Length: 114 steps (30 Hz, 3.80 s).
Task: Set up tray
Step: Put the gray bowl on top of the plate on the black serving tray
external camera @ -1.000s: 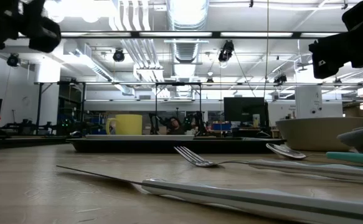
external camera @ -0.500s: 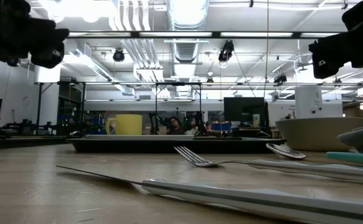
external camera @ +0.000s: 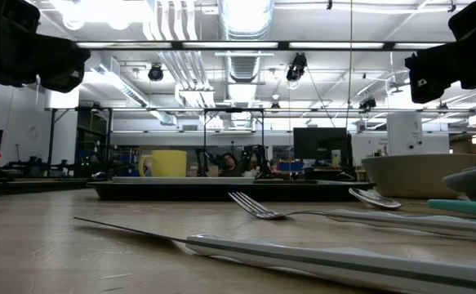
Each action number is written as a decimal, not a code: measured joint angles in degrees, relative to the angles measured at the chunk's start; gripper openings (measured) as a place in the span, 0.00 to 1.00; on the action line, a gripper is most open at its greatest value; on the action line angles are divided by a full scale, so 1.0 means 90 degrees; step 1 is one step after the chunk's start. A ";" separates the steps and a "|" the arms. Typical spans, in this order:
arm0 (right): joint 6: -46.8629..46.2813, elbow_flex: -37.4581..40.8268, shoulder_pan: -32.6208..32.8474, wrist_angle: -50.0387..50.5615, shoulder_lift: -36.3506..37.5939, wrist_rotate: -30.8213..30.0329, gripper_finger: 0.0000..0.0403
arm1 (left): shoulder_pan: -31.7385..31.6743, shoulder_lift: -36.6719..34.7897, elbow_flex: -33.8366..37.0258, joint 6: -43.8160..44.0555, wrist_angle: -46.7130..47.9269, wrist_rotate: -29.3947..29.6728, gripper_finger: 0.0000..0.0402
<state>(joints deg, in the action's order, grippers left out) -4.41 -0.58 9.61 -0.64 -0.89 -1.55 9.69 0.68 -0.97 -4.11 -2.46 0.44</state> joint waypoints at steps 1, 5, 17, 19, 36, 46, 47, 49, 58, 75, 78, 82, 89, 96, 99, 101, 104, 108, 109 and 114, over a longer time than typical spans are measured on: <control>-0.0004 0.0000 0.0001 0.0000 0.0000 0.0001 0.17 | 0.0000 -0.0004 0.0000 0.0010 -0.0081 -0.0001 0.25; 0.0000 0.0000 0.0000 0.0000 0.0000 0.0001 0.17 | 0.0000 -0.0009 0.0041 0.0158 -0.0562 -0.0002 0.25; 0.0005 0.0000 0.0001 0.0000 0.0000 0.0001 0.17 | 0.0000 0.0001 0.0041 0.0179 -0.0184 -0.0002 0.25; -0.0001 0.0000 0.0001 0.0000 0.0000 0.0001 0.17 | 0.0000 0.0003 0.0041 0.0131 -0.0182 0.0000 0.25; 0.0005 0.0000 0.0001 0.0000 -0.0002 0.0001 0.17 | -0.0002 0.0083 0.0041 0.0118 -0.0106 -0.0002 0.25; 0.0003 0.0000 0.0000 0.0000 -0.0002 0.0000 0.17 | -0.0002 0.0183 0.0039 0.0116 -0.0077 -0.0002 0.25; -0.0001 0.0000 0.0001 0.0000 0.0000 0.0001 0.17 | -0.0002 0.0183 0.0037 0.0116 -0.0081 -0.0002 0.25; 0.0002 0.0000 0.0001 0.0000 0.0000 -0.0001 0.17 | -0.0002 0.0183 0.0036 0.0116 -0.0078 -0.0002 0.25; -0.0795 0.0000 0.0001 -0.0005 -0.0001 0.0039 0.17 | -0.0002 0.0183 0.0039 0.0116 -0.0080 -0.0002 0.25; 0.0746 0.0000 -0.0013 -0.0763 0.0007 -0.0012 0.17 | -0.0002 0.0183 0.0041 0.0116 -0.0080 -0.0002 0.25; 0.1641 0.0000 -0.0013 -0.0767 0.0005 -0.0011 0.17 | -0.0002 0.0183 0.0041 0.0116 -0.0080 -0.0003 0.25; 0.2200 0.0000 -0.0013 -0.0802 0.0005 -0.0011 0.17 | -0.0002 0.0183 0.0041 0.0116 -0.0080 -0.0004 0.25; 0.1884 0.0004 -0.0015 -0.0967 0.0003 -0.0006 0.17 | -0.0002 0.0183 0.0041 0.0116 -0.0080 -0.0003 0.25; 0.2489 0.0005 -0.0013 -0.2773 -0.0005 0.0006 0.17 | -0.0002 0.0183 0.0041 0.0116 -0.0080 -0.0004 0.25; 0.2814 0.0000 -0.0013 -0.4097 -0.0002 0.0006 0.17 | -0.0001 0.0185 0.0041 0.0116 -0.0080 -0.0003 0.25; 0.2864 -0.0001 -0.0013 -0.4895 -0.0004 0.0026 0.17 | -0.0002 0.0185 0.0041 0.0117 -0.0080 -0.0003 0.25; 0.2771 -0.0002 -0.0013 -0.5879 0.0004 0.0028 0.17 | -0.0002 0.0185 0.0041 0.0116 -0.0080 -0.0004 0.25; 0.3193 -0.0002 -0.0016 -0.6496 0.0003 -0.0139 0.17 | -0.0002 0.0185 0.0041 0.0117 -0.0080 -0.0003 0.25; 0.3307 -0.0002 -0.0016 -0.6574 0.0007 -0.0149 0.17 | -0.0002 0.0185 0.0041 0.0116 -0.0080 -0.0004 0.25; 0.3596 0.0000 -0.0014 -0.6577 -0.0012 -0.0152 0.17 | -0.0002 0.0185 0.0041 0.0118 -0.0080 -0.0002 0.25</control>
<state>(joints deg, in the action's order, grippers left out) 27.95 -0.58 9.48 -59.83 -0.99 -2.92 9.67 2.35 -0.60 -3.05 -3.18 0.43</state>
